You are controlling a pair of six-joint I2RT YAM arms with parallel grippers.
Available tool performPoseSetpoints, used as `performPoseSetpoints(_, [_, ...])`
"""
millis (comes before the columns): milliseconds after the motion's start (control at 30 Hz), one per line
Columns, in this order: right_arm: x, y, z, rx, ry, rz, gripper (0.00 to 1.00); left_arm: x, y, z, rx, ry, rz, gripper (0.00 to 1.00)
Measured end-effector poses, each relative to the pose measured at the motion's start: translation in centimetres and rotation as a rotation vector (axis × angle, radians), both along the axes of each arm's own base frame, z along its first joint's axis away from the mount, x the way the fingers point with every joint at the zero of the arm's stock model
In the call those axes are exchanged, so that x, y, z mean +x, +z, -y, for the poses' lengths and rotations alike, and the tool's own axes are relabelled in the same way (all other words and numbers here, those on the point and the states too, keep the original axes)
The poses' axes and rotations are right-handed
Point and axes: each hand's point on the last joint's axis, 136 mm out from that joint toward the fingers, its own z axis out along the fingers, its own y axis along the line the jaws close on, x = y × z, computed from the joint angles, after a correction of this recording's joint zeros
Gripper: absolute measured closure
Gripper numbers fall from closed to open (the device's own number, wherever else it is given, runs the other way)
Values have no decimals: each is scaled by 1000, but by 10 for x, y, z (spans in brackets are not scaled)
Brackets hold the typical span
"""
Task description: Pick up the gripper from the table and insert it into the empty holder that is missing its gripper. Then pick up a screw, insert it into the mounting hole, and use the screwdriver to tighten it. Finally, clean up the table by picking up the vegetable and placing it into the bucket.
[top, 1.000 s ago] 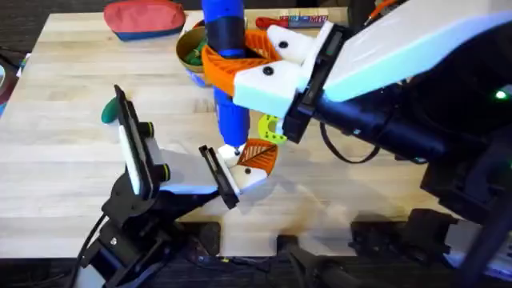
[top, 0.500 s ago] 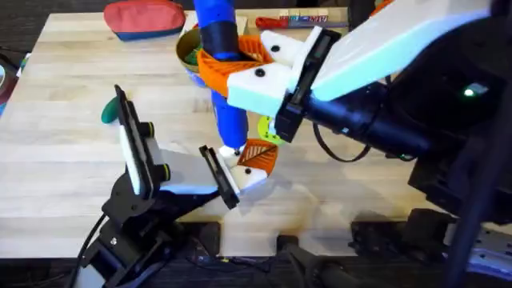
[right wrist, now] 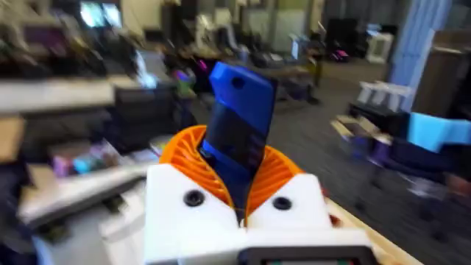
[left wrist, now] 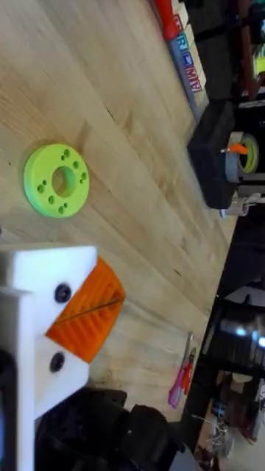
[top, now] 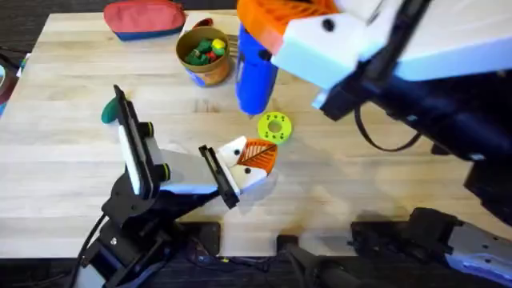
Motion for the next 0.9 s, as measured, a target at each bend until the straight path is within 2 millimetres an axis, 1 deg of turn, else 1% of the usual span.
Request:
performPoseSetpoints(67, [21,-25,5,-125,-84,7,996,1,0,-1,0,6,0,992])
performPoseSetpoints(167, [64,-80,20,-391,-249,12,996,2,0,-1,0,13,1,992])
performPoseSetpoints(200, [82,-102,30,-506,-313,15,996,2,0,-1,1,13,1,992])
performPoseSetpoints(233, [93,-116,38,-584,-352,15,996,2,0,-1,1,14,0,992])
performPoseSetpoints(267, [107,-136,50,-691,-400,14,996,2,0,-1,0,14,1,992])
performPoseSetpoints(333, [128,-170,71,-875,-468,8,996,2,0,-1,1,15,0,992])
performPoseSetpoints(433, [150,-210,94,-1109,-519,14,996,2,0,-1,1,16,0,992])
performPoseSetpoints(500, [158,-233,102,-1240,-515,24,996,2,0,-1,1,16,1,992])
performPoseSetpoints(633, [164,-272,108,-1409,-465,22,996,2,0,-1,1,16,0,992])
performPoseSetpoints(733, [164,-297,108,-1472,-425,-1,997,3,0,-1,2,17,-1,992])
performPoseSetpoints(767, [164,-313,109,-1510,-397,-15,997,3,0,-2,1,20,0,992])
performPoseSetpoints(800, [159,-328,111,-1555,-356,-40,997,3,0,-2,1,20,1,992])
performPoseSetpoints(833, [156,-333,112,-1567,-338,-51,997,3,0,-2,1,20,1,992])
performPoseSetpoints(867, [153,-336,113,-1573,-323,-62,980,3,0,-2,1,20,1,992])
performPoseSetpoints(900, [151,-338,112,-1571,-308,-72,846,3,0,-2,1,20,1,992])
